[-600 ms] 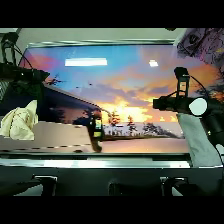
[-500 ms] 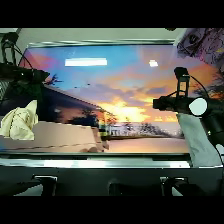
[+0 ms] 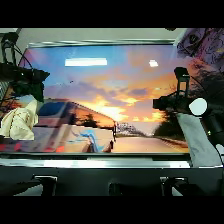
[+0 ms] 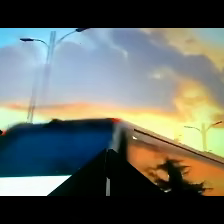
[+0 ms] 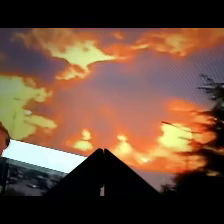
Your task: Fold the clothes and pants, and hang the long-sleeved shirts on hangers.
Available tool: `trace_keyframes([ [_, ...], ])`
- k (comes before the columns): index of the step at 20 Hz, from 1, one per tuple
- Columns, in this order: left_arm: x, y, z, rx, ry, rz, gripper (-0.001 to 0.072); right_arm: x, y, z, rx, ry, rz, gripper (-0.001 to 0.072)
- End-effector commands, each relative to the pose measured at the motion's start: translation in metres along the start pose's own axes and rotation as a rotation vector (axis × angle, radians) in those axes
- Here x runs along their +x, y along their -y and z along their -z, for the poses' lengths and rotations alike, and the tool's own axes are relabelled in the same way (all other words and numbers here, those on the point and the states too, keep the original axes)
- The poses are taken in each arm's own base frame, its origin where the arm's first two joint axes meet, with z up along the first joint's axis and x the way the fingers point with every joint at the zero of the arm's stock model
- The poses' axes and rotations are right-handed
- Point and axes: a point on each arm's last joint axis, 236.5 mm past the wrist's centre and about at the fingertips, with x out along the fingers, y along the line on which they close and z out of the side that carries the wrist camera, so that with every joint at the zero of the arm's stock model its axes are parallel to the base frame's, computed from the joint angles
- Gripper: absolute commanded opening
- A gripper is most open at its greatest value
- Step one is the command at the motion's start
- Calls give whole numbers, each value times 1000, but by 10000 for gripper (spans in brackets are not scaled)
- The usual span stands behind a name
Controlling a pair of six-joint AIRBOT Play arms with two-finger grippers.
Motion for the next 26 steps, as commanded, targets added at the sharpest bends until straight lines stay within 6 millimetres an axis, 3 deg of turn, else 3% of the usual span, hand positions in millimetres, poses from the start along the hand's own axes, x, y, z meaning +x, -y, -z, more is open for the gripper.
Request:
trace_keyframes([
  [1, 0, 0, 0, 0, 0, -1, 18, 0, -1, 0, 0, 1, -1, 30],
  [9, 1, 2, 3, -5, -14, 10, 20, 0, -1, 0, 0, 1, -1, 30],
  [10, 1, 4, 8, -8, -33, 17, 86, 0, -1, 0, 0, 1, -1, 30],
  [12, 2, -3, 20, -117, -85, -3, 720, 0, -1, 0, 0, 1, -1, 30],
  [14, -3, -32, 43, -249, -173, -73, 720, 0, -2, -1, 15, 2, -7, 30],
  [17, -12, -98, 77, -420, -211, -162, 720, 0, -3, -1, 22, 5, -12, 30],
  [20, -7, -157, 129, -583, -275, -237, 720, 0, -3, -1, 22, 6, -12, 30],
  [22, 8, -182, 161, -657, -288, -269, 720, 0, -3, -1, 22, 6, -12, 30],
  [26, 40, -210, 204, -730, -252, -314, 720, 0, -3, -1, 22, 5, -12, 30],
])
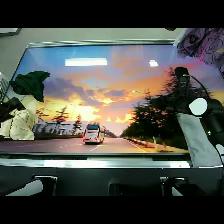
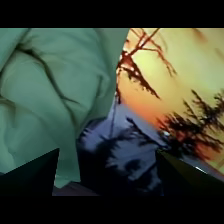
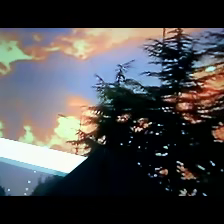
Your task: Fold the clothes and pants, and hang the long-sleeved shirts on hangers.
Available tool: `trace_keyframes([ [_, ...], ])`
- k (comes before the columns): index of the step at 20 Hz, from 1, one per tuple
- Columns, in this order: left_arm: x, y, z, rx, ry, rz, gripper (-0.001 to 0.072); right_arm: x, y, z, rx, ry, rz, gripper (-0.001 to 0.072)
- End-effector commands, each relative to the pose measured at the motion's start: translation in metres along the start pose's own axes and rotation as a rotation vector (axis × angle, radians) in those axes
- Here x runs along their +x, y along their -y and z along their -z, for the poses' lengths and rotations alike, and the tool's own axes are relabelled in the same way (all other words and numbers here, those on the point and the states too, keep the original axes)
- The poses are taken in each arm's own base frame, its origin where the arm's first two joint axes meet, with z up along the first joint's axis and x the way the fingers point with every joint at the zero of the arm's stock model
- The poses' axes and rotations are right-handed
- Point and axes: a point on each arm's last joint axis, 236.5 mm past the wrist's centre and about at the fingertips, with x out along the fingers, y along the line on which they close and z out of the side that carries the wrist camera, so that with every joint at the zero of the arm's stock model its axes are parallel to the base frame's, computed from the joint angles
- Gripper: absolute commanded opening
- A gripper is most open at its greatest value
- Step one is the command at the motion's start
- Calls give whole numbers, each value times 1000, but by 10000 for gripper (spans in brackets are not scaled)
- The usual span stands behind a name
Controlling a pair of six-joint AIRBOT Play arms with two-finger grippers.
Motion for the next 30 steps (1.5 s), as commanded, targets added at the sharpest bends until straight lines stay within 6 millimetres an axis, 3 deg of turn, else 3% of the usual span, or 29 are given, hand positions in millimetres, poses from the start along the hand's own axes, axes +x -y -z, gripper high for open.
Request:
trace_keyframes([
  [1, 39, -36, 5, -105, 43, -22, 720, 0, 0, 0, 0, 1, -1, 30],
  [5, 75, -48, 14, -133, 1, -38, 720, 0, -1, 0, 0, 1, -1, 30],
  [6, 82, -47, 19, -134, -23, -38, 605, 0, 0, 0, 0, 2, -1, 30],
  [7, 86, -45, 24, -138, -47, -32, 216, 0, 0, 0, 0, 2, -1, 30],
  [8, 87, -37, 27, -138, -61, -9, 15, 0, 0, 0, 0, 2, -1, 30],
  [11, 78, 12, 33, -77, -75, 130, 15, 0, -1, 1, 0, -4, -1, 30],
  [14, 54, 106, 64, 21, -134, 323, 15, -2, -2, 8, -2, -34, -6, 33],
  [16, 33, 183, 102, 127, -175, 459, 15, -7, -3, 14, -8, -56, -7, 33],
  [18, 10, 258, 153, 221, -219, 599, 15, -14, -4, 17, -19, -63, -3, 41],
  [19, -1, 294, 179, 265, -215, 666, 15, -19, -2, 16, -32, -58, 8, 92],
  [21, -20, 350, 221, 313, -173, 769, 15, -32, 2, 13, -64, -33, 37, 98],
  [22, -26, 373, 243, 303, -162, 808, 15, -39, 4, 10, -82, -15, 55, 165],
  [23, -29, 391, 262, 275, -168, 836, 15, -48, 8, 8, -103, 4, 79, 228],
  [25, -23, 417, 303, 210, -212, 869, 15, -65, 14, 6, -139, 27, 121, 251],
  [28, 2, 425, 349, 144, -316, 837, 23, -83, 24, 21, -164, -18, 174, 251],
  [29, 8, 425, 353, 128, -337, 825, 70, -84, 28, 31, -166, -60, 186, 251],
  [30, 10, 424, 348, 120, -336, 822, 179, -85, 33, 40, -143, -101, 204, 251],
])
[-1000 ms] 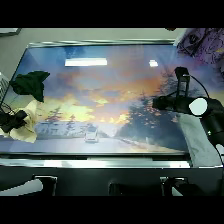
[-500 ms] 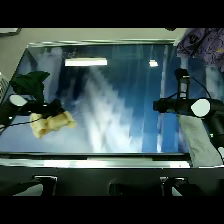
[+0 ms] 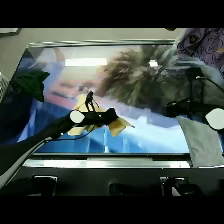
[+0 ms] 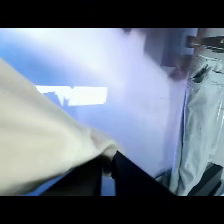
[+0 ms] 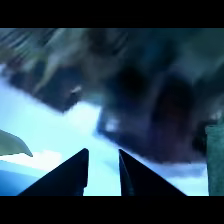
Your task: Fold the clothes and pants, and hang the long-sleeved shirts on hangers.
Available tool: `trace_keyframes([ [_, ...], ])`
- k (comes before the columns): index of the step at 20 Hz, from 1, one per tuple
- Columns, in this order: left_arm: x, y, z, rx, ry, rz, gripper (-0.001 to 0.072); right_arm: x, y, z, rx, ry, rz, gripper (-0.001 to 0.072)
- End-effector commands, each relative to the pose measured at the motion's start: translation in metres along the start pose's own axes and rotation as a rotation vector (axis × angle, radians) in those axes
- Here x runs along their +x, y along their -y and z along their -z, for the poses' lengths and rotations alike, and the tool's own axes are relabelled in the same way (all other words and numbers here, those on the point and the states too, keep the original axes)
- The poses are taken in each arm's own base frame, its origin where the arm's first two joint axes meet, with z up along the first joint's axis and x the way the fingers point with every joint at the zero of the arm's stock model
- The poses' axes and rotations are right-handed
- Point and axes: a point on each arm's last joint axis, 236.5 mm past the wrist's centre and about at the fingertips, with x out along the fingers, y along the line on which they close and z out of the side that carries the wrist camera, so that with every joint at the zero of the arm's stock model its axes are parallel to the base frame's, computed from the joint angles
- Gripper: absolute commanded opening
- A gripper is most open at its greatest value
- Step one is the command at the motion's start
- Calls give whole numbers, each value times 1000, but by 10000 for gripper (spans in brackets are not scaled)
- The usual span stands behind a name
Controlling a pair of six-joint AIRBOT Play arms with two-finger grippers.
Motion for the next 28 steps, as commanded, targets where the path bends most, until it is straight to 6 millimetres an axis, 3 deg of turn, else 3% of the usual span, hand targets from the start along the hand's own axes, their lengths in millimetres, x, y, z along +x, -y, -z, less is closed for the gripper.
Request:
trace_keyframes([
  [1, 12, 1, 4, -82, 6, 20, 345, -9, 18, 31, 39, -118, 82, 255],
  [2, 1, 1, -11, -75, 17, 31, 487, -9, 25, 32, 111, -120, 115, 345],
  [3, -17, 2, -30, -55, 23, 47, 572, -11, 37, 32, 169, -114, 171, 494],
  [5, -67, -2, -71, 4, 44, 82, 626, -15, 63, 34, 232, -109, 289, 493],
  [7, -128, -13, -113, 29, 98, 112, 626, -3, 71, 44, 370, -152, 273, 493],
  [8, -160, -21, -132, 35, 137, 122, 626, 10, 67, 51, 460, -195, 210, 493],
  [10, -215, -44, -159, 7, 209, 117, 626, 45, 38, 54, 600, -287, -62, 494],
  [13, -269, -92, -177, -45, 270, 43, 626, 90, -10, 46, 678, -370, -413, 513],
  [15, -287, -125, -177, -77, 272, -30, 625, 115, -42, 49, 652, -423, -561, 589],
  [19, -300, -176, -167, -95, 239, -218, 625, 157, -79, 78, 600, -536, -606, 589],
  [23, -302, -185, -167, -90, 241, -259, 625, 179, -104, 92, 551, -568, -592, 589],
  [27, -301, -187, -167, -93, 240, -260, 621, 187, -122, 107, 508, -613, -596, 580],
  [28, -302, -188, -167, -91, 238, -267, 620, 187, -124, 108, 505, -616, -599, 515],
])
